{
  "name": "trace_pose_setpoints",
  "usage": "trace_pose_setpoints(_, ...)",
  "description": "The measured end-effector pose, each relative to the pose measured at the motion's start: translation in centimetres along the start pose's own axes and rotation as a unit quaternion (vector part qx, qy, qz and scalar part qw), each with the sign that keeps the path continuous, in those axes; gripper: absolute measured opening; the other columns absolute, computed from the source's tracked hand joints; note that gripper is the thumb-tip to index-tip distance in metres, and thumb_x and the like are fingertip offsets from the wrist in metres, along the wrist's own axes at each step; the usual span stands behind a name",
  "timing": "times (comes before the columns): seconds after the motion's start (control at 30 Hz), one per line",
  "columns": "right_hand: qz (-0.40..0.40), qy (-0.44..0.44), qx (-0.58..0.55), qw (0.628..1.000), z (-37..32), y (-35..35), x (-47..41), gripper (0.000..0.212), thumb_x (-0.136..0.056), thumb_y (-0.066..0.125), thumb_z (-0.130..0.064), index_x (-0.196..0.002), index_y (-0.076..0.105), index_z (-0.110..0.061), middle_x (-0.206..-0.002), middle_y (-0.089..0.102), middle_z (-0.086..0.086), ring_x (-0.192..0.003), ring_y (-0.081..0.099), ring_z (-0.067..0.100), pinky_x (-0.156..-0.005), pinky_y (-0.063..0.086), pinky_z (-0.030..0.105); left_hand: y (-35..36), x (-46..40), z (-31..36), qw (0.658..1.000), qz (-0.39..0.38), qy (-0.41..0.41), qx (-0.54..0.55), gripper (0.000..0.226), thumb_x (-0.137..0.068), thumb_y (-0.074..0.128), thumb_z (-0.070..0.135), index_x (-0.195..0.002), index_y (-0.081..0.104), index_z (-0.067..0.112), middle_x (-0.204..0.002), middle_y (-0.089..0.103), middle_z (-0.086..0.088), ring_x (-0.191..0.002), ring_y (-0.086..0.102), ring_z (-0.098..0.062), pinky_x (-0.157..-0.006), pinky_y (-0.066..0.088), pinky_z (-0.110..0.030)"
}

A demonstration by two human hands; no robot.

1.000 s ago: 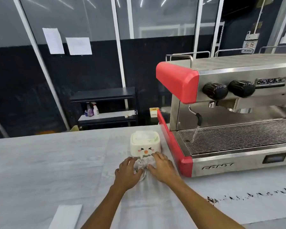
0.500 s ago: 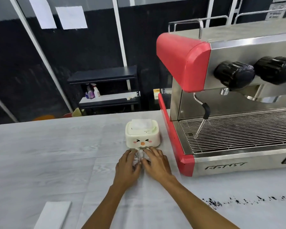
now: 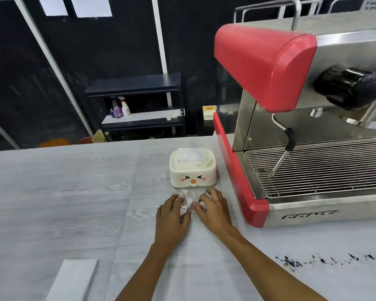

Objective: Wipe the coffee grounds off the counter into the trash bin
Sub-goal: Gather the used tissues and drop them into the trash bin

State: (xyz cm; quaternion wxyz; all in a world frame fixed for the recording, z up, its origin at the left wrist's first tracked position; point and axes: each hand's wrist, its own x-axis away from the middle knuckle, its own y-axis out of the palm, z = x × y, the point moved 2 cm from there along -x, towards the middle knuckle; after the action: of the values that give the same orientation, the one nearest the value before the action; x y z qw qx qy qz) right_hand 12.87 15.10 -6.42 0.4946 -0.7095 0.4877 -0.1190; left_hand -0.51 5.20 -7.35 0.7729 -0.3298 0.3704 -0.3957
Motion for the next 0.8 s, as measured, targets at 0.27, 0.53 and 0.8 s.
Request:
trace_pose_setpoints(0.27,-0.013,0.008,-0.05,0.999,-0.2,0.3,1.7,0.04,-0.087,0.052,-0.038,-0.12,0.06,-0.016,-0.122,0.059,0.001,-0.112,0.056,0.022,-0.096,0.047,0.034,1.0,0.0,-0.7,1.0,0.004,-0.003,-0.011,0.057,-0.088,0.052,0.06,-0.123,0.059,0.016,-0.133,0.058,0.0,-0.126,0.051,-0.019,-0.106,0.039,-0.045)
trace_pose_setpoints(0.53,-0.036,0.031,-0.07,0.996,-0.4,-0.1,2.6,0.037,-0.092,0.061,-0.017,-0.127,0.058,-0.007,-0.13,0.057,0.008,-0.123,0.051,0.023,-0.102,0.029,0.019,0.3,-0.2,-0.6,0.999,0.005,0.026,0.028,0.043,-0.094,0.054,0.052,-0.122,0.058,0.02,-0.112,0.064,0.008,-0.104,0.058,-0.013,-0.095,0.044,-0.041)
trace_pose_setpoints(0.8,-0.027,0.028,-0.089,0.995,-0.8,-0.8,3.9,0.037,-0.091,0.059,-0.014,-0.127,0.057,-0.008,-0.129,0.058,0.006,-0.121,0.051,0.02,-0.1,0.031,0.017,-1.6,1.2,0.3,0.993,-0.011,0.018,0.118,0.034,-0.094,0.066,0.031,-0.124,0.062,0.016,-0.115,0.066,0.002,-0.105,0.06,-0.013,-0.088,0.044,-0.022)
